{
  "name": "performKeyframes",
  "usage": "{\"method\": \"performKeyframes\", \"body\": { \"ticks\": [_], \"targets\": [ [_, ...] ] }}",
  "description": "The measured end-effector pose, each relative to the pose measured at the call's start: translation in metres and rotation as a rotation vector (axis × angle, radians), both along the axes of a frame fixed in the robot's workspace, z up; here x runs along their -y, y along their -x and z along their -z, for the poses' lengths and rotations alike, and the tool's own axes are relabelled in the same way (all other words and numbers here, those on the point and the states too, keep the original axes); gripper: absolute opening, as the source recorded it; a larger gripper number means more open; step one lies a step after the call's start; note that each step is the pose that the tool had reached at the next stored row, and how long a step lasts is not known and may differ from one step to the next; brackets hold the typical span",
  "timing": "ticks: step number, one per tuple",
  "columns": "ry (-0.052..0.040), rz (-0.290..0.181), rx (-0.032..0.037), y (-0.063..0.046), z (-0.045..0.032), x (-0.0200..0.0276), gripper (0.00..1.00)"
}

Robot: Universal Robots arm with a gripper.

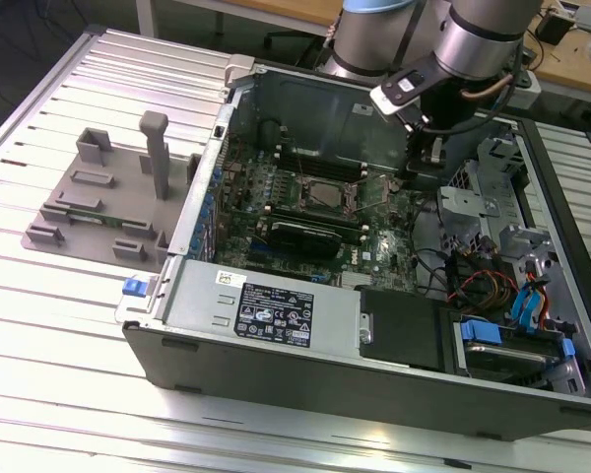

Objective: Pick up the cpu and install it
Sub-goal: 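Close the cpu cover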

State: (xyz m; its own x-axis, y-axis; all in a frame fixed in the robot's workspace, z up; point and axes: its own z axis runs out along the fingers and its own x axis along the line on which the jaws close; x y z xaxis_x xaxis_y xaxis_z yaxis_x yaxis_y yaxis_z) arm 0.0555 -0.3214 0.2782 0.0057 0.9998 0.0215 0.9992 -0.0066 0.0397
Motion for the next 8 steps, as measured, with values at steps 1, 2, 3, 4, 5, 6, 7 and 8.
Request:
{"method": "performKeyframes", "body": {
  "ticks": [1,2,3,4,5,6,7,8],
  "targets": [
    [0.0001,0.0,0.0,0.0,-0.0001,0.0001,0.11],
    [0.0,0.0,0.0,-0.001,0.0,0.0001,0.11],
    [0.0,0.0,0.0,-0.001,0.0004,0.0001,0.11],
    [0.0,0.0,0.0,-0.001,0.0013,0.0002,0.11],
    [0.0,0.0,0.0,-0.001,0.005,0.0001,0.11],
    [0.0,0.0,0.0,-0.001,0.0081,0.0001,0.11],
    [0.0002,0.0,-0.0001,-0.001,0.0098,0.0001,0.11],
    [0.0001,0.0,0.0,-0.001,0.0117,0.0001,0.11]
  ]
}}
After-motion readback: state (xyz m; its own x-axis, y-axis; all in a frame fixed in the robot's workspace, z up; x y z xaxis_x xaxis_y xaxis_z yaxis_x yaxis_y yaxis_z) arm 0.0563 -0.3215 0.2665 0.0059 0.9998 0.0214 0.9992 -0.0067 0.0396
